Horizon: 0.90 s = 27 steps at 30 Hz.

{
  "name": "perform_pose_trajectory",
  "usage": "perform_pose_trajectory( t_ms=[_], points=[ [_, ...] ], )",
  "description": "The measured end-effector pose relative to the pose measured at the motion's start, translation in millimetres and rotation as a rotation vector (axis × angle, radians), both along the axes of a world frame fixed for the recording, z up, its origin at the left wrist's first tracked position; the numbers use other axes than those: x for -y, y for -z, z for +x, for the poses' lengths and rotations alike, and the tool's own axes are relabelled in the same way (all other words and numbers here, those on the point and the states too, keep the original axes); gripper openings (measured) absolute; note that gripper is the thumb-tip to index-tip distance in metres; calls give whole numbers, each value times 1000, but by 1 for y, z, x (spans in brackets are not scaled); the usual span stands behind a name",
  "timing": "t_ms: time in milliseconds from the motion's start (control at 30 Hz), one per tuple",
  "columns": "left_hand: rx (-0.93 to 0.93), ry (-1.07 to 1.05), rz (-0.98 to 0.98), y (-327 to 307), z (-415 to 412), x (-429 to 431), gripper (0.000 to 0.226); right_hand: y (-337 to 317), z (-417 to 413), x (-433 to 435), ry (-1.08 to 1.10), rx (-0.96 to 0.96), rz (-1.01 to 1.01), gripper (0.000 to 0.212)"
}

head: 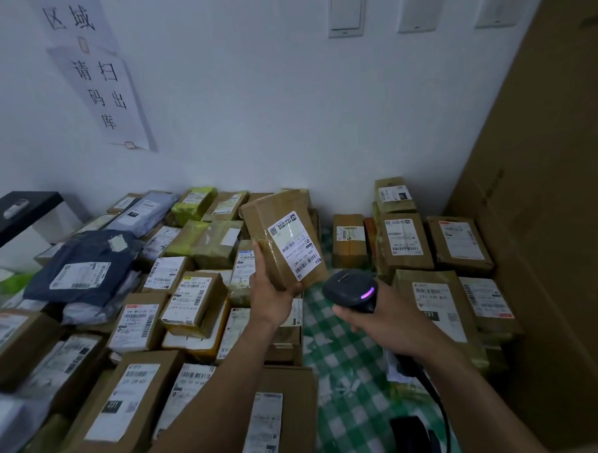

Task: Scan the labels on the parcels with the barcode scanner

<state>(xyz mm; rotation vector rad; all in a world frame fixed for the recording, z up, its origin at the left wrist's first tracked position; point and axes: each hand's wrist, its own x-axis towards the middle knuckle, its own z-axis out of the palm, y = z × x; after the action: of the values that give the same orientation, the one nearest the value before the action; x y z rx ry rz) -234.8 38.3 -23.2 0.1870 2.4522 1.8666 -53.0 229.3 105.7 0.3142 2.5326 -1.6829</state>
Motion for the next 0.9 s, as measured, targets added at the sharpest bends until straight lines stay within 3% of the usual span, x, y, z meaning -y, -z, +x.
perform_pose_trajectory(
  t_ms=[167, 267, 400, 633, 833, 900],
  points=[
    [6, 15, -14, 4, -5, 3, 137, 4, -4, -1, 11, 11, -5, 45],
    [27, 39, -1, -28, 18, 2, 137, 5, -7, -1, 14, 7, -5, 40],
    [110, 125, 111, -58, 65, 14, 110, 17, -7, 1, 26, -24, 14, 41],
    [278, 152, 105, -39, 161, 95, 86, 49, -9, 21, -7, 8, 33, 39],
    [457, 81, 44, -25, 203, 147, 61, 75, -15, 50, -129, 76, 53, 72],
    [506, 86, -39, -22, 211, 159, 57, 78, -16, 55, -151, 88, 46, 74]
  ],
)
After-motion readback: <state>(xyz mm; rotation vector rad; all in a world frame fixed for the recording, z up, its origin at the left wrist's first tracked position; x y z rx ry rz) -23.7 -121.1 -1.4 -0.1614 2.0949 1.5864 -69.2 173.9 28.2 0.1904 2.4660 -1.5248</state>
